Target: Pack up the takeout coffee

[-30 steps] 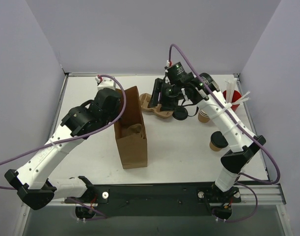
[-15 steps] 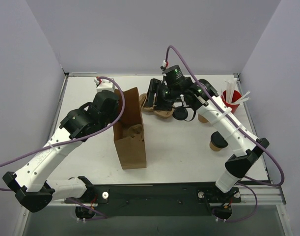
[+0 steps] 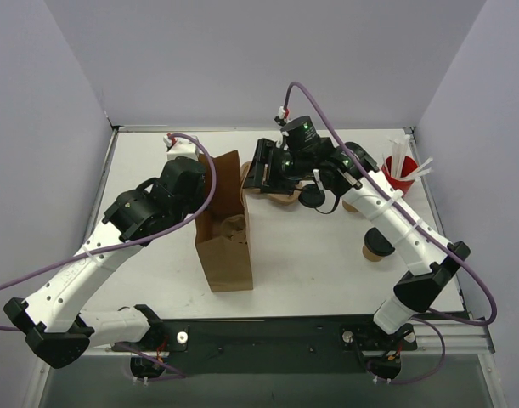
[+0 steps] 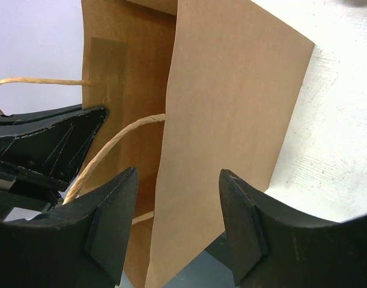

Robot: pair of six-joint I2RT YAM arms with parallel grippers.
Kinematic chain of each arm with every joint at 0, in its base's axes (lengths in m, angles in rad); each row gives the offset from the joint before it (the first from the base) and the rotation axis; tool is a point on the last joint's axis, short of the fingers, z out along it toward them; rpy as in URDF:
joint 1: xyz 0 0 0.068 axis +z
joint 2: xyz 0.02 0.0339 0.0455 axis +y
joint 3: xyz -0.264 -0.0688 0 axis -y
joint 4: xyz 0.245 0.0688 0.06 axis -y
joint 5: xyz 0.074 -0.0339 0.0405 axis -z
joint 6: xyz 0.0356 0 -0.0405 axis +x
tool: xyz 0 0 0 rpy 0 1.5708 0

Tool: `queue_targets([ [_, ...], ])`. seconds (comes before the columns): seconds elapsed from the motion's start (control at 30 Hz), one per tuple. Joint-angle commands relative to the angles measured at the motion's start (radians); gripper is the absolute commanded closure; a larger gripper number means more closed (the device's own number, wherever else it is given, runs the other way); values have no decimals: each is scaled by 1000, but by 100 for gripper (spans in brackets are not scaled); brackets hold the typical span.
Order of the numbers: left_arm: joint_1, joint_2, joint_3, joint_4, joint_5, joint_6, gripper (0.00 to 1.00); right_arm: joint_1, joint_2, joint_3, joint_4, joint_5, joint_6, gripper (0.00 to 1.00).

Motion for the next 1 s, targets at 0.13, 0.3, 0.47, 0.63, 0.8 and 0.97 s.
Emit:
queue_targets([
  [0.13, 2, -20, 1, 56, 8, 5, 100, 10, 43, 4, -3, -25, 5, 52],
  [0.3, 2, -23, 4, 53, 10, 8, 100, 14, 49, 3, -10, -15, 2, 53],
  [0.47, 2, -29, -5, 56, 15, -1, 100, 16, 63, 9, -38, -6, 3, 72],
  [0.63, 2, -32, -7, 56, 21, -3, 100, 17, 83, 50, -66, -3, -3, 80],
  [0.8, 2, -36, -10, 65, 30, 0, 100, 33, 119, 98, -109, -8, -16, 80],
  [0.97, 0, -40, -7, 68, 36, 0, 100, 40, 130, 127, -150, 29, -24, 92],
])
